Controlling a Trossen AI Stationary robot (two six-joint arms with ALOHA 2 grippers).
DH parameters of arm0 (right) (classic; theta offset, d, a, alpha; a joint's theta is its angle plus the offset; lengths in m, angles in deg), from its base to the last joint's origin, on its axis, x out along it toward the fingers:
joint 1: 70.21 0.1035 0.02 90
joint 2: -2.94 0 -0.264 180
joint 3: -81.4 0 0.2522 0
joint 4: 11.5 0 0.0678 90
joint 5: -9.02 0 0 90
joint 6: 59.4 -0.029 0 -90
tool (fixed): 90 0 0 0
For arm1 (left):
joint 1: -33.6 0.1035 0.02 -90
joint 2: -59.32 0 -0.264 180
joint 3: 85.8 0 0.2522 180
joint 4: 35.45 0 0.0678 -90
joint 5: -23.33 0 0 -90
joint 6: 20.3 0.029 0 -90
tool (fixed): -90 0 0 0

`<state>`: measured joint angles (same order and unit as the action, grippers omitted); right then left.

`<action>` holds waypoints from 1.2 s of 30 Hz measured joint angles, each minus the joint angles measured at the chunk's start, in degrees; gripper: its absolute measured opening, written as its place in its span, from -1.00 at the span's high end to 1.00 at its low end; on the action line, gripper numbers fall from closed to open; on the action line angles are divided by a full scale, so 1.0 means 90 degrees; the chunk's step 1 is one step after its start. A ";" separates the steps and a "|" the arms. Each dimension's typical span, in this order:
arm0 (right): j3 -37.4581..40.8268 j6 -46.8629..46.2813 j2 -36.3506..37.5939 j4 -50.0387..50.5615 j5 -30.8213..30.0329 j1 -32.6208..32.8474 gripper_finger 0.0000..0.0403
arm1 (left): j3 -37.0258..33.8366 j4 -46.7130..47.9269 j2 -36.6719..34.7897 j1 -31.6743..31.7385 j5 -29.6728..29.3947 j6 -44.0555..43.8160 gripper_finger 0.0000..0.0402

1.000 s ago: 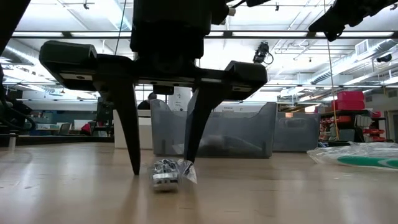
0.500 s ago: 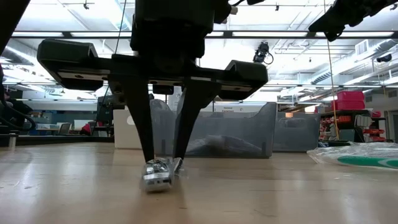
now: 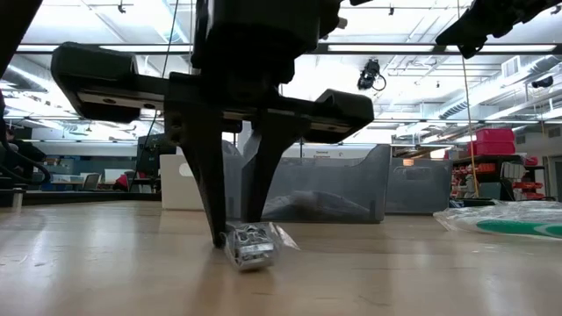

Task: Pick & Place Travel size toiletries
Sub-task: Put the silver nail cutter into the top black bin

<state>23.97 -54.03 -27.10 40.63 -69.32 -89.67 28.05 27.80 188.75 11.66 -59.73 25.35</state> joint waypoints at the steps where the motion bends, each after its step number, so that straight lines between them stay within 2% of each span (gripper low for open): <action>1: 0.0000 0.0001 -0.0001 0.0000 -0.0002 -0.0001 0.93 | 0.0000 -0.0002 0.0000 0.0000 0.0000 -0.0045 0.71; 8: 0.0000 0.0000 0.0000 0.0000 -0.0001 -0.0001 0.93 | 0.0052 0.0093 -0.0010 0.0000 -0.0008 -0.0175 0.71; 21: 0.0000 0.0000 0.0001 -0.0002 -0.0002 -0.0001 0.93 | 0.0464 0.1053 -0.0080 0.0005 -0.0005 -0.0640 0.72; 31: 0.0001 0.0000 0.0001 -0.0002 -0.0002 0.0000 0.93 | 0.0047 0.0832 -0.0708 0.0246 0.0022 -0.1061 0.72; 36: -0.0001 0.0001 -0.0001 -0.0002 -0.0001 -0.0001 0.93 | -0.0624 0.0180 -0.1311 0.0369 0.0022 -0.1355 0.73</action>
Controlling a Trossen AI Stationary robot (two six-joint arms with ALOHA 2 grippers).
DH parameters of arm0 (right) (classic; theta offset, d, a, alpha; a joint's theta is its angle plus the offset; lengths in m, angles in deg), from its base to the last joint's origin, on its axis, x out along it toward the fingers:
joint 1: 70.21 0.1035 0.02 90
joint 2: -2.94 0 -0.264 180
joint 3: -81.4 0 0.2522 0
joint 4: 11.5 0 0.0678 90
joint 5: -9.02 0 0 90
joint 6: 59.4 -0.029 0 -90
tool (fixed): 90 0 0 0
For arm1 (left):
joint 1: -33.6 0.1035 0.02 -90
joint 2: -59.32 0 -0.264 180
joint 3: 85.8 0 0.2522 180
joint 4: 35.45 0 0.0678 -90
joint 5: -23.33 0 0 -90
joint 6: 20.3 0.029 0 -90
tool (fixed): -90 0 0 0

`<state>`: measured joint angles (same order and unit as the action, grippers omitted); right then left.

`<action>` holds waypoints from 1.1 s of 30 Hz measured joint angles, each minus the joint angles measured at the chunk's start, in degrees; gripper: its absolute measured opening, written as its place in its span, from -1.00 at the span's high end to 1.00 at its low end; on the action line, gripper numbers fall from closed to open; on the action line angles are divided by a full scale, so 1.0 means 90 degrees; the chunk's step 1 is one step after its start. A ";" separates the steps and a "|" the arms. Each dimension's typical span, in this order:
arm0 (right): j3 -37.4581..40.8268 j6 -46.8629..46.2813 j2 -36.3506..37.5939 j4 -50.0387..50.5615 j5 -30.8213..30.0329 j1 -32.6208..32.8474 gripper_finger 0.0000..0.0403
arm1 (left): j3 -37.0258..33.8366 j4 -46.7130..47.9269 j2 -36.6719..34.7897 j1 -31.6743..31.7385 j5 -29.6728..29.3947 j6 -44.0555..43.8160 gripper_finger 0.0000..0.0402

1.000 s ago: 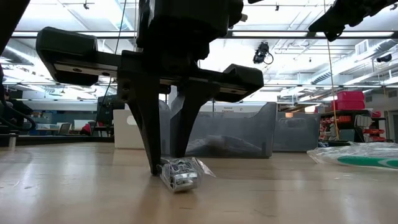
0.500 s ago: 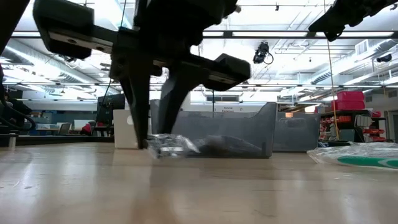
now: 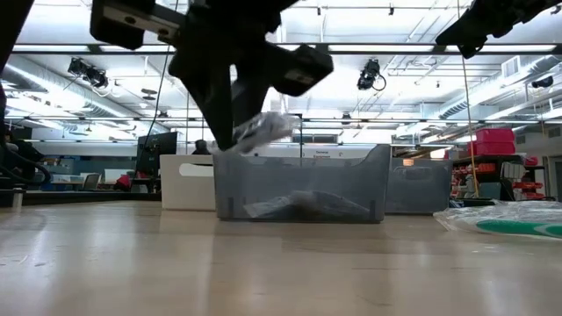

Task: Pick & Place Travel size toiletries
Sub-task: Put the silver nail cutter into the top black bin

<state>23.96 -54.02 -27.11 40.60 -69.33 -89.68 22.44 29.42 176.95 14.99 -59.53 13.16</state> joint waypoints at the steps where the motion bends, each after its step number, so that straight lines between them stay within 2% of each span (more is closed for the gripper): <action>1: 0.0000 -0.0001 0.0002 0.0000 -0.0001 -0.0001 0.93 | -0.0175 -0.0187 -0.0133 0.0016 0.0002 -0.0069 0.73; 9: 0.0002 -0.0001 0.0001 0.0002 -0.0001 -0.0001 0.93 | -0.1838 -0.1616 -0.1446 0.0046 -0.0029 -0.0949 0.73; 15: 0.0000 -0.0001 0.0000 0.0000 -0.0001 -0.0001 0.93 | -0.2647 -0.2108 -0.2281 0.0057 -0.0408 -0.1546 0.73; 22: 0.0002 -0.0001 0.0000 0.0002 -0.0001 -0.0001 0.93 | -0.3563 -0.2736 -0.3299 0.0359 -0.0537 -0.2181 0.73; 26: 0.0000 -0.0001 0.0000 0.0002 -0.0001 -0.0001 0.93 | -0.3910 -0.2799 -0.3754 0.0544 -0.0541 -0.2336 0.74; 33: 0.0002 -0.0001 0.0001 0.0002 0.0001 -0.0001 0.93 | -0.3942 -0.2833 -0.4123 0.0822 -0.0578 -0.2185 0.74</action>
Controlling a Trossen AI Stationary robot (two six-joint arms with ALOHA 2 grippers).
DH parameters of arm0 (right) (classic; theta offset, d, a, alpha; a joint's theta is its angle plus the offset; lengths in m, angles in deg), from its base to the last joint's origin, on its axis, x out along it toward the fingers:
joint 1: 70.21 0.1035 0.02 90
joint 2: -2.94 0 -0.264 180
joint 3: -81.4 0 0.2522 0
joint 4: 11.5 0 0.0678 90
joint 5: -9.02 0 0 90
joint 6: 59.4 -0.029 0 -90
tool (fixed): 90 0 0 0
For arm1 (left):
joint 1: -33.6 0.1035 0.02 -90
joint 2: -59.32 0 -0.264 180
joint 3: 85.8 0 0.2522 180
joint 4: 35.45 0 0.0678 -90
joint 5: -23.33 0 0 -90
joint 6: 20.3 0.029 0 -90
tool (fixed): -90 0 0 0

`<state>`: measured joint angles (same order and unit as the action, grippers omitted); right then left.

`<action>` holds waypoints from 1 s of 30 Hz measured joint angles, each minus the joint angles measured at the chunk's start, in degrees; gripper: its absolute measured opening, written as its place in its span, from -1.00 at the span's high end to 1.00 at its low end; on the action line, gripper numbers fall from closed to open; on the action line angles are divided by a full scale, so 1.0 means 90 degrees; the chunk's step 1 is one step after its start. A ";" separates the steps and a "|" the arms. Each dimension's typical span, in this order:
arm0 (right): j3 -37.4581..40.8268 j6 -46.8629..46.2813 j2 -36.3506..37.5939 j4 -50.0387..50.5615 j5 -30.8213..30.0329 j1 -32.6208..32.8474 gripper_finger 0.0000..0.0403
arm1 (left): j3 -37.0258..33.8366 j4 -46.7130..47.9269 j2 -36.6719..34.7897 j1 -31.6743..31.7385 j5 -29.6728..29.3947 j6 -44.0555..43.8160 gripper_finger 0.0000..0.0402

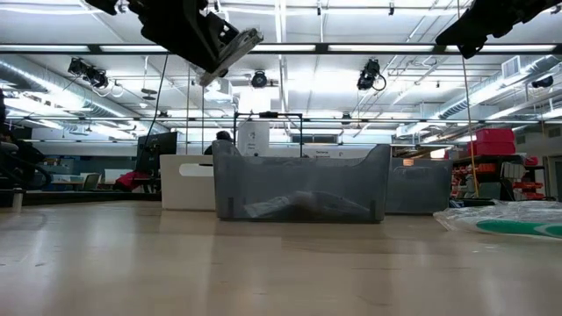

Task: Pick & Place Travel size toiletries
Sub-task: Put the silver nail cutter into the top black bin

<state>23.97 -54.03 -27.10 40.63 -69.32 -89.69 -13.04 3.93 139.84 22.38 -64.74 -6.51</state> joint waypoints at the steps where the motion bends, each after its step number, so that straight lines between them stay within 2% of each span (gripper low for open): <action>1: -0.0002 0.0000 0.0002 0.0000 0.0000 0.0002 0.93 | 0.0000 0.0011 -0.0024 0.0037 -0.0020 0.0017 0.74; 14: 0.0001 0.0000 0.0001 0.0000 -0.0002 0.0000 0.93 | 0.0005 -0.0589 -0.0171 0.0689 -0.0093 -0.0154 0.76; 21: -0.0001 0.0001 0.0001 0.0000 0.0000 0.0001 0.93 | 0.0005 -0.1190 -0.0171 0.1105 0.0330 -0.0142 0.76; 30: 0.0000 0.0002 0.0001 0.0000 -0.0001 0.0001 0.93 | 0.0005 -0.1626 -0.0171 0.1539 0.0363 -0.0658 0.76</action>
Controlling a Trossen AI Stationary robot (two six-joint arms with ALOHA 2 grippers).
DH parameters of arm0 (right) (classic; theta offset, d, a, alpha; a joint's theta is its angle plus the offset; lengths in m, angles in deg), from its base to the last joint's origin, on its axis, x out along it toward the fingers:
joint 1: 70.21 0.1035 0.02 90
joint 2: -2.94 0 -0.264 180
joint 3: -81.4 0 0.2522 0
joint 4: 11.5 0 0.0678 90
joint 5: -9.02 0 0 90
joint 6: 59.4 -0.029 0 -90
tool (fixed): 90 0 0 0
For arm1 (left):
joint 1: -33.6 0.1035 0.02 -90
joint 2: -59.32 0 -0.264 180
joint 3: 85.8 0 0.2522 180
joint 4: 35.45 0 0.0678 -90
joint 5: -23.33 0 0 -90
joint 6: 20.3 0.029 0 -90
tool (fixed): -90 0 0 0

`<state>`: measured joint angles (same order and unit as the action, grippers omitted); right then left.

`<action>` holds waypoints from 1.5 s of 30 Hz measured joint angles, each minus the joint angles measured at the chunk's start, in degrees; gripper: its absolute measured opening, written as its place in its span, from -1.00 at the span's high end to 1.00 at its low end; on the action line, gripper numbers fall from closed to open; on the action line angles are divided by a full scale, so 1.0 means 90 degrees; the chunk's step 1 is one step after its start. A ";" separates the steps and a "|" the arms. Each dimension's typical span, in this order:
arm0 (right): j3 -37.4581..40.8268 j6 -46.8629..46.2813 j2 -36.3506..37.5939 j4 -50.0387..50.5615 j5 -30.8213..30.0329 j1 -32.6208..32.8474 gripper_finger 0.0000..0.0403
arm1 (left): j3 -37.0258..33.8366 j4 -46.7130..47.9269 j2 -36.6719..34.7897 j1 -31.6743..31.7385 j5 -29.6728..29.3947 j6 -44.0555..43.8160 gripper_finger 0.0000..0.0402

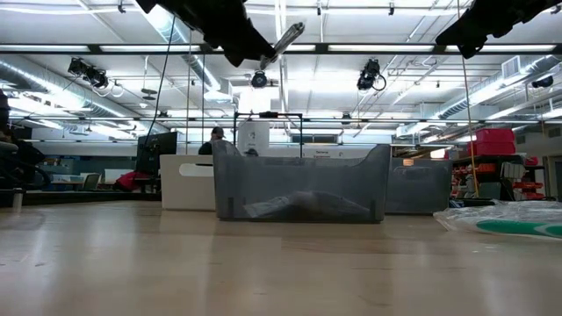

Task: Pick & Place Travel size toiletries
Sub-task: Put the silver nail cutter into the top black bin

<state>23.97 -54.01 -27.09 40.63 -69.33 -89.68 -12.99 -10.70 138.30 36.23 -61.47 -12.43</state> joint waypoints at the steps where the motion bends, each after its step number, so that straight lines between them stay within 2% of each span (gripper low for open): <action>1: -0.0001 0.0004 0.0000 0.0000 -0.0001 0.0000 0.93 | 0.0000 -0.0078 0.0002 0.0029 -0.0001 -0.0082 0.76; 6: -0.0001 0.0646 0.0001 0.0000 -0.0004 0.0001 0.93 | 0.0000 -0.0280 0.0002 0.0083 -0.0090 -0.0365 0.78; 14: 0.0001 0.0672 0.0001 -0.0547 -0.0003 -0.0001 0.93 | 0.0000 -0.0336 0.0002 0.0083 -0.0329 -0.0518 0.78; 20: -0.0001 -0.0045 0.0001 -0.1718 0.0060 0.0001 0.93 | 0.0000 -0.0461 0.0005 0.0083 -0.0341 -0.0548 0.79; 27: -0.0001 -0.0331 0.0001 -0.2693 0.0050 -0.0001 0.93 | 0.0000 -0.0569 0.0010 0.0083 -0.0341 -0.0632 0.79; 34: -0.0001 -0.0149 -0.0104 -0.2720 -0.0631 -0.0001 0.93 | 0.0000 -0.0599 0.0010 0.0083 -0.0341 -0.0630 0.79; 45: -0.0001 -0.0935 -0.0414 -0.2904 -0.0406 0.0001 0.93 | 0.0000 -0.0828 0.0010 0.0083 -0.0338 -0.0652 0.79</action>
<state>23.96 -62.43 -30.82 14.49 -72.99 -89.67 -12.99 -18.15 138.39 36.97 -64.51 -18.30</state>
